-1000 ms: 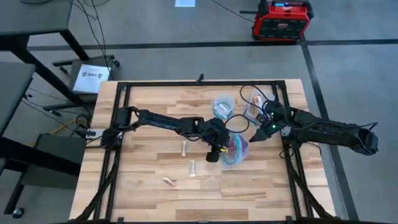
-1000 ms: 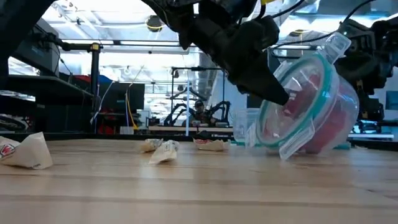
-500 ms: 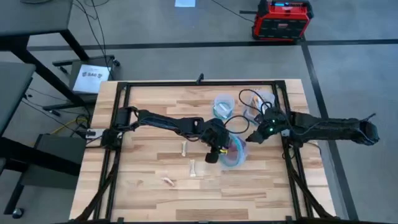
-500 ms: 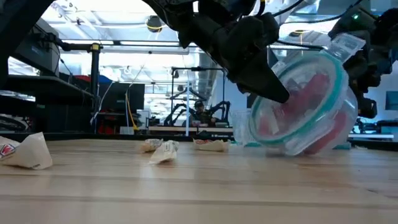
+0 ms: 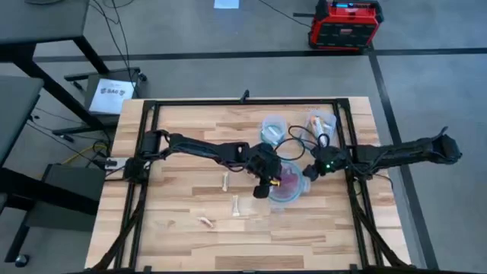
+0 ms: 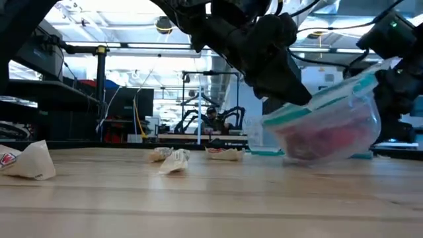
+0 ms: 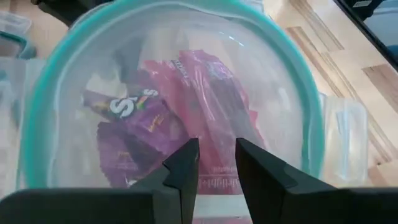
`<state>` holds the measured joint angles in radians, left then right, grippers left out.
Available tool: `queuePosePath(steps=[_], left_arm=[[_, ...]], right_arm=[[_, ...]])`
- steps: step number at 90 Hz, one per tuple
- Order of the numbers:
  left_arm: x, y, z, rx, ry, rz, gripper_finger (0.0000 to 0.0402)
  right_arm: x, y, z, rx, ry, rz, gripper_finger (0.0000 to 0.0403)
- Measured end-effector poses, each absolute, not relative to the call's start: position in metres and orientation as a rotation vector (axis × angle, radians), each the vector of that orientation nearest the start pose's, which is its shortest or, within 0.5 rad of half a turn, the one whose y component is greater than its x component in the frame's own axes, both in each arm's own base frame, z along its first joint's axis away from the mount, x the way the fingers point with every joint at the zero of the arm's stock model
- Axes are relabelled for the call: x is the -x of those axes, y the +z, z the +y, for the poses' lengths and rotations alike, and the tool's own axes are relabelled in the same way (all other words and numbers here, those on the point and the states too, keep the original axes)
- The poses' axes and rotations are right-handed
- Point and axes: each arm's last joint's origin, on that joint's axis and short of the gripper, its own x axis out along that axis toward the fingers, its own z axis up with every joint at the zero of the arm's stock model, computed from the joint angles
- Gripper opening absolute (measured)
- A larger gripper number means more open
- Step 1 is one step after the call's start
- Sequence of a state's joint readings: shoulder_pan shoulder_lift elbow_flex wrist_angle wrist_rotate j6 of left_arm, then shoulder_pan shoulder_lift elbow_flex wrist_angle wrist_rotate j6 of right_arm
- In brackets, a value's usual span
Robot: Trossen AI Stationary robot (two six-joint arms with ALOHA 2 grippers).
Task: Sort candy
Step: Close the big round transparent bin
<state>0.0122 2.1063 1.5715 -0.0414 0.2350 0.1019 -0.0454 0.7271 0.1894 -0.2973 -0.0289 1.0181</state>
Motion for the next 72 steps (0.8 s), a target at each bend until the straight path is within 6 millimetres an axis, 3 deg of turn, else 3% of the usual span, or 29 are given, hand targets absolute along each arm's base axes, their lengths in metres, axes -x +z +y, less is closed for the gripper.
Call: queuePosePath(steps=[18,27,48,72], left_arm=[[-0.474,0.207,-0.001,-0.017,-0.245,0.588,0.0093],[-0.470,0.213,-0.001,-0.025,-0.252,0.599,0.0093],[-0.455,0.244,-0.001,-0.073,-0.254,0.594,0.0093],[-0.414,0.284,-0.008,-0.182,-0.139,0.741,0.0093]], right_arm=[[-0.115,0.126,-0.004,-0.953,-0.503,0.892,0.0216],[-0.112,0.133,-0.003,-0.928,-0.488,0.946,0.0216],[-0.114,0.181,0.002,-0.824,-0.399,0.931,0.0216],[-0.130,0.227,0.018,-0.660,-0.225,0.660,0.0216]])
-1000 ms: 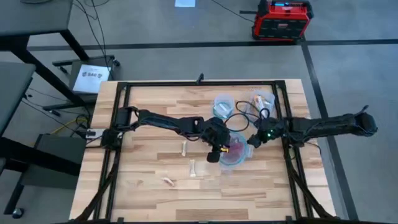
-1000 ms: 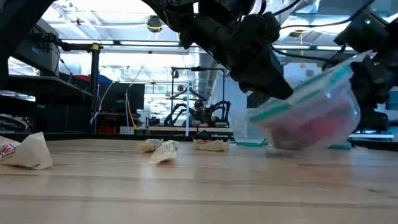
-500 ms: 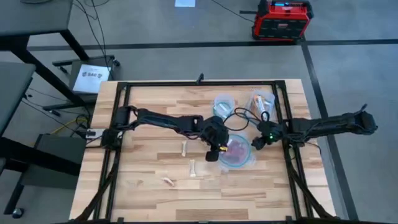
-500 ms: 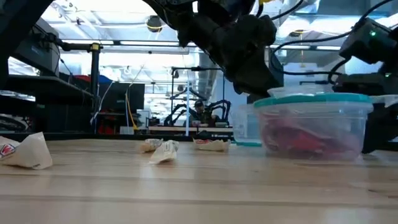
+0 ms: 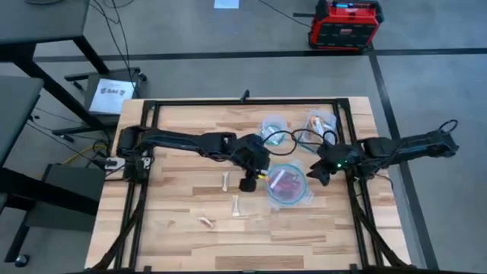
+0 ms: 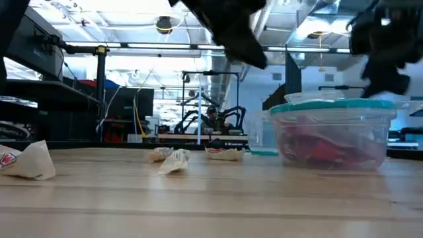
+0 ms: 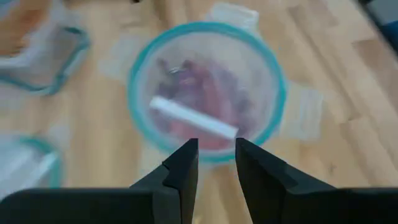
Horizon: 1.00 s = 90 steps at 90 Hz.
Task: Sort candy
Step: Close the big round transparent bin
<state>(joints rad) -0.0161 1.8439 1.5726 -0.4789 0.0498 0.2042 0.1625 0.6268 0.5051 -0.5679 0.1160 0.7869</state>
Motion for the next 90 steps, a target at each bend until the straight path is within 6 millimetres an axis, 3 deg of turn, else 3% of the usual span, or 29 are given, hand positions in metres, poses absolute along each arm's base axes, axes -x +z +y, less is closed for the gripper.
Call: queuePosePath(steps=[14,40,49,61,70,90], left_arm=[[-0.385,0.289,-0.010,-0.199,-0.104,0.859,0.0093],[-0.348,0.260,0.005,-0.102,-0.013,0.723,0.0093],[-0.337,0.252,0.007,-0.057,0.013,0.709,0.0093],[-0.332,0.243,0.007,-0.037,0.010,0.692,0.0093],[-0.332,0.237,0.007,-0.042,0.016,0.705,0.0093],[-0.340,0.246,0.010,-0.071,0.018,0.575,0.0093]], right_arm=[[-0.146,0.235,0.033,-0.469,-0.159,0.396,0.0216],[-0.180,0.229,0.040,-0.472,-0.212,0.292,0.0216],[-0.191,0.213,0.053,-0.410,-0.240,0.354,0.0216],[-0.202,0.189,0.065,-0.319,-0.454,0.348,0.0216],[-0.213,0.173,0.079,-0.319,-0.460,0.328,0.0216],[-0.226,0.133,0.101,-0.251,-0.485,0.343,0.0216]])
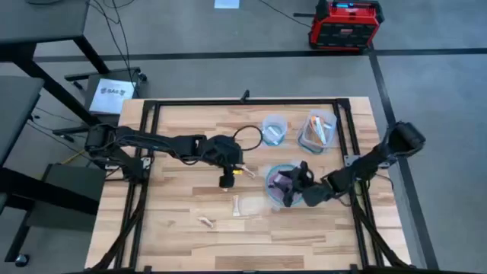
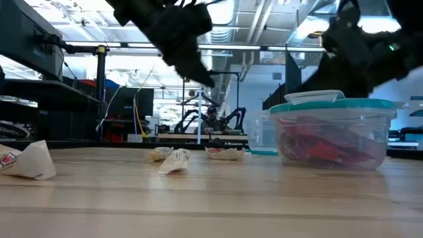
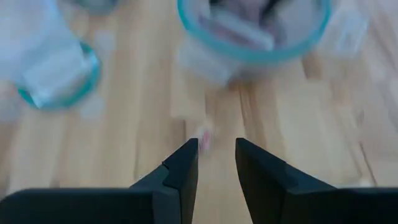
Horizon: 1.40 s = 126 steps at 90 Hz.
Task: Sort candy
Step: Close the big round transparent bin
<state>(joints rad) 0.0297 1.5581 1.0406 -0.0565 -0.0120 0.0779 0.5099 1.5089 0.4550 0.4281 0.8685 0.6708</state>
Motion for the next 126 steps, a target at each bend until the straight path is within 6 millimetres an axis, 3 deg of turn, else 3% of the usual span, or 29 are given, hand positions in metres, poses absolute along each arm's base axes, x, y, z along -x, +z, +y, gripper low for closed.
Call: queuePosePath(steps=[18,42,51,90,126], left_arm=[[-0.351,0.245,0.010,-0.054,-0.007,0.492,0.0093],[-0.375,0.203,0.001,0.043,-0.084,0.523,0.0093],[-0.378,0.197,-0.002,0.056,-0.089,0.526,0.0093],[-0.373,0.214,-0.008,0.030,-0.110,0.494,0.0093],[-0.377,0.201,-0.023,-0.029,-0.163,0.518,0.0093]], right_arm=[[-0.225,0.124,0.108,-0.183,-0.483,0.369,0.0216],[-0.224,0.122,0.115,-0.153,-0.333,0.451,0.0206],[-0.221,0.122,0.121,-0.135,-0.272,0.468,0.0201],[-0.214,0.137,0.126,-0.093,-0.201,0.442,0.0200],[-0.210,0.132,0.131,-0.100,-0.223,0.460,0.0200]])
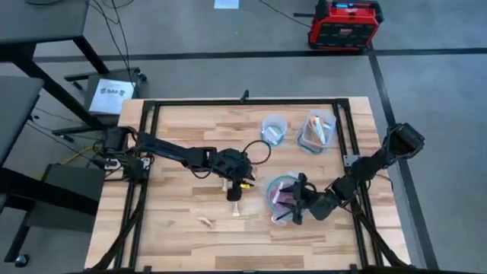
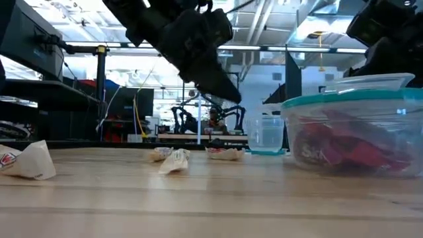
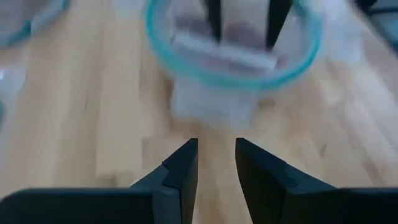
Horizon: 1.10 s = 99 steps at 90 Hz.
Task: Sort candy
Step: Close the big round transparent bin
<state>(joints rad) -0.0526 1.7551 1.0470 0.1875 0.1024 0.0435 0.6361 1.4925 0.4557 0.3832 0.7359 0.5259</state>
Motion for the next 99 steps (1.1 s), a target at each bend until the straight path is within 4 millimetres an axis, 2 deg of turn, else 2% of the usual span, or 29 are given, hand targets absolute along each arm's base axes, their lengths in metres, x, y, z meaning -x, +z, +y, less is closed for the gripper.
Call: queuePosePath(steps=[28,50,99], left_arm=[[-0.387,0.183,-0.024,-0.023,-0.163,0.502,0.0093],[-0.403,0.168,-0.026,-0.006,-0.198,0.477,0.0093],[-0.406,0.170,-0.028,-0.018,-0.216,0.467,0.0093]], right_arm=[[-0.210,0.131,0.130,-0.099,-0.228,0.467,0.0200],[-0.210,0.131,0.129,-0.100,-0.232,0.474,0.0200],[-0.211,0.130,0.127,-0.096,-0.227,0.492,0.0200]])
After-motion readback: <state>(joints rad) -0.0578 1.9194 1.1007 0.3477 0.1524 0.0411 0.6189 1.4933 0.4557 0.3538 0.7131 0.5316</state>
